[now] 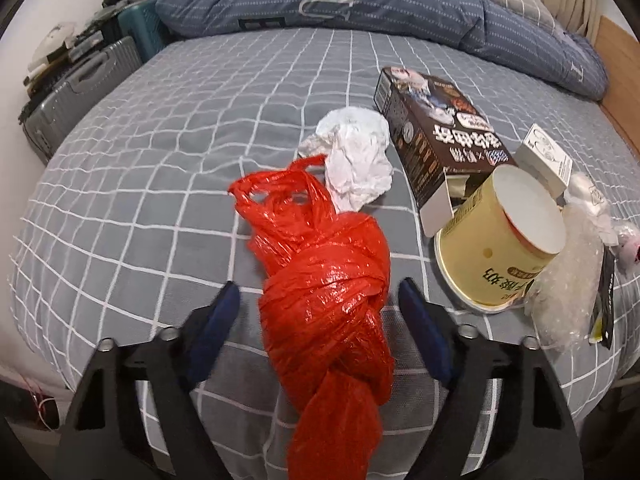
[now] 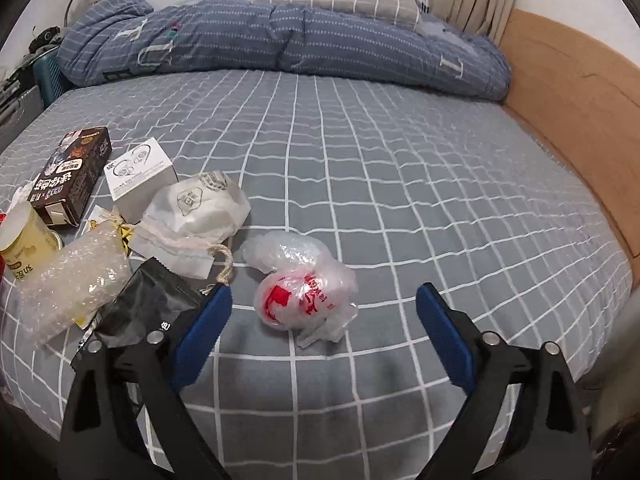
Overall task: Collect trash
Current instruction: 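Grasp the red plastic bag with the left tool while the right tool grasps the white-red bag, then carry both bags off the bed toward the black wastebasket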
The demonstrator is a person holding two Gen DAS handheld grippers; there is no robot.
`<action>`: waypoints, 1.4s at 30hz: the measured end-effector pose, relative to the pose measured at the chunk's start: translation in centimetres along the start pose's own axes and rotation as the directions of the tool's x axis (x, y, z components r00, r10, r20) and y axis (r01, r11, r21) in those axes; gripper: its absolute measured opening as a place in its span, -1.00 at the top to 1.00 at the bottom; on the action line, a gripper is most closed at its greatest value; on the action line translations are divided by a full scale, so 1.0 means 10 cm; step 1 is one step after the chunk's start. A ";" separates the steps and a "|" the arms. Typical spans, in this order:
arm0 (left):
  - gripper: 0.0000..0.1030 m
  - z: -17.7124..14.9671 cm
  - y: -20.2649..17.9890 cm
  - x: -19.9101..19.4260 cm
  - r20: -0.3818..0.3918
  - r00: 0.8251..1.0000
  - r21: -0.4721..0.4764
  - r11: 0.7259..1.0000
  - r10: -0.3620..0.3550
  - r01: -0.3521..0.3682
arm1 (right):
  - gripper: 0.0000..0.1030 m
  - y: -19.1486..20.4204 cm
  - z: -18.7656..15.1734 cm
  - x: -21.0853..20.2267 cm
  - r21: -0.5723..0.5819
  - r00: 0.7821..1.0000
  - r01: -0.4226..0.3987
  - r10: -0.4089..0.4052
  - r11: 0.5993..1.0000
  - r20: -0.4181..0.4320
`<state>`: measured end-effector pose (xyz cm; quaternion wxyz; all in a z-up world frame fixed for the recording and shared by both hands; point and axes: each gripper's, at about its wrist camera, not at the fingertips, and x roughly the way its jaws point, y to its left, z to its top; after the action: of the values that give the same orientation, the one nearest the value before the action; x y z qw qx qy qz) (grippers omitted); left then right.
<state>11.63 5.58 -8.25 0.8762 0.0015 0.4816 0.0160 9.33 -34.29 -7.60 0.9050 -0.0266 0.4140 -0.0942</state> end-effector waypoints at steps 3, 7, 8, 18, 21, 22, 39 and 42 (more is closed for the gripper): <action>-0.02 -0.01 0.03 0.07 -0.025 0.999 -0.022 0.999 -0.033 0.033 | -0.55 0.00 0.00 0.10 0.004 1.000 -0.016 0.016 1.000 -0.026; 0.06 0.00 0.02 0.05 -0.015 0.999 -0.034 0.999 -0.036 0.036 | -0.09 -0.02 -0.02 0.20 0.020 0.996 -0.054 0.055 0.998 -0.073; 0.07 0.00 0.02 0.03 -0.010 0.999 -0.036 0.999 -0.032 0.032 | -0.07 -0.03 -0.03 0.21 0.036 0.994 -0.067 0.070 0.997 -0.087; 0.08 0.01 0.06 -0.33 0.060 0.998 -0.059 0.998 -0.023 0.026 | -0.04 -0.06 0.03 -0.04 0.074 0.997 -0.077 0.079 0.994 -0.021; 0.08 0.02 0.03 -0.42 0.080 0.996 -0.060 0.998 -0.024 0.029 | -0.04 -0.04 0.04 -0.14 0.080 0.997 -0.079 0.079 0.994 -0.002; 0.09 0.02 0.02 -0.46 0.085 0.996 -0.064 0.997 -0.035 0.040 | -0.04 -0.04 0.04 -0.17 0.081 0.997 -0.083 0.083 0.993 0.006; 0.09 -0.34 -0.42 -1.06 0.201 0.977 0.025 0.998 -0.068 0.064 | -0.04 0.27 -0.19 -1.00 0.044 0.983 -0.133 0.126 0.990 0.136; 0.09 -0.41 -0.48 -1.20 0.219 0.972 0.032 0.996 -0.084 0.079 | -0.04 0.34 -0.23 -1.15 0.035 0.978 -0.147 0.140 0.989 0.155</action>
<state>1.85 0.39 -0.47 0.9240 -0.0063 0.3815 -0.0257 0.79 -28.67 -1.00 0.9386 0.0171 0.3426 -0.0360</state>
